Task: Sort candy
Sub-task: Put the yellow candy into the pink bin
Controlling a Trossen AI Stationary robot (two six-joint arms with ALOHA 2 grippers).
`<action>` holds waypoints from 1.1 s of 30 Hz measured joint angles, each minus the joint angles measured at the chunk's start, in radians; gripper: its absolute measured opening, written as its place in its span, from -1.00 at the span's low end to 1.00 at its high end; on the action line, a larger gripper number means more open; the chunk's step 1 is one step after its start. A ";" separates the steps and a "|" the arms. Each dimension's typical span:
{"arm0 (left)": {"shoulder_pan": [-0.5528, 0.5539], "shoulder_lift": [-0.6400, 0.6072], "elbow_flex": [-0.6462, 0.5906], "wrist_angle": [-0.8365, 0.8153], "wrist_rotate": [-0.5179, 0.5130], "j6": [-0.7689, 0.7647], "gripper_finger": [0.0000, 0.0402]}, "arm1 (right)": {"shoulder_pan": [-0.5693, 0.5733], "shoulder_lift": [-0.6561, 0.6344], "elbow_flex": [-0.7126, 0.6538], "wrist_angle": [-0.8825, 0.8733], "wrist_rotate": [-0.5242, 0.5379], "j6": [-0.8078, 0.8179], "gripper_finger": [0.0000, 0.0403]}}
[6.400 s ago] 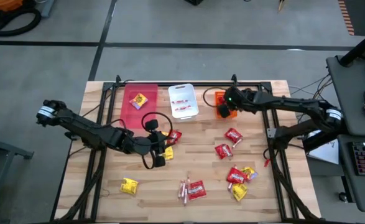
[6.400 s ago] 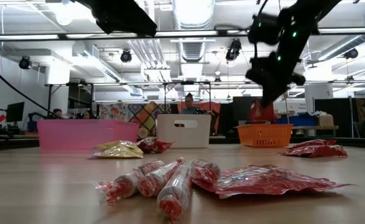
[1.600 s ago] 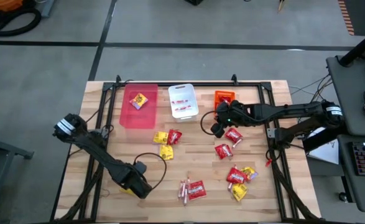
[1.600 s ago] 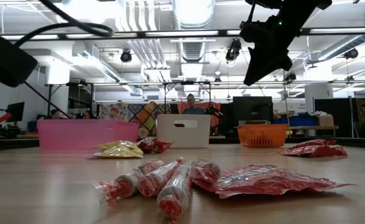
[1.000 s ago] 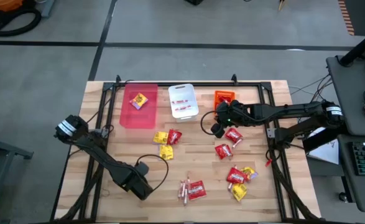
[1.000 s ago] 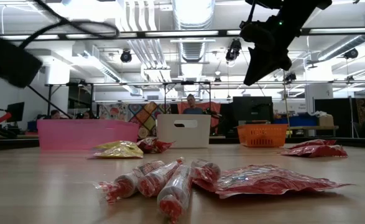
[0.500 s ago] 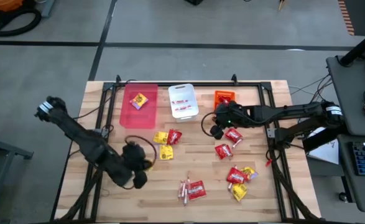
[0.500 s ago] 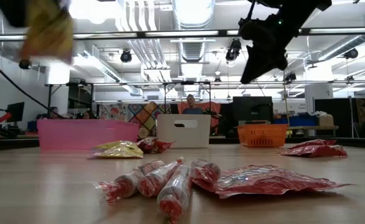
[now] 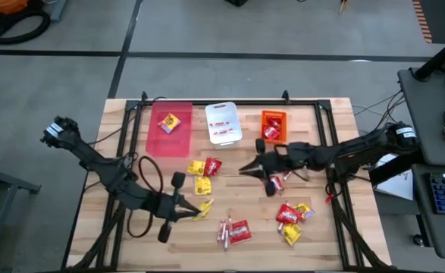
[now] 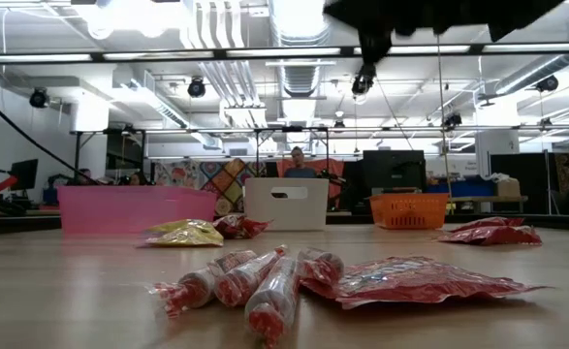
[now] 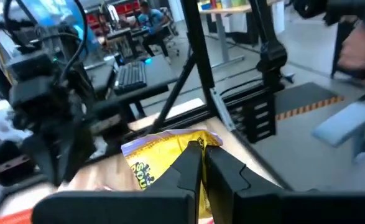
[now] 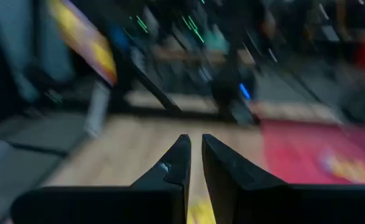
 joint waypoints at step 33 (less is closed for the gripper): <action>0.210 0.390 0.001 0.608 0.128 0.101 -1.00 | 0.104 0.044 -0.034 0.164 -0.149 0.051 -0.18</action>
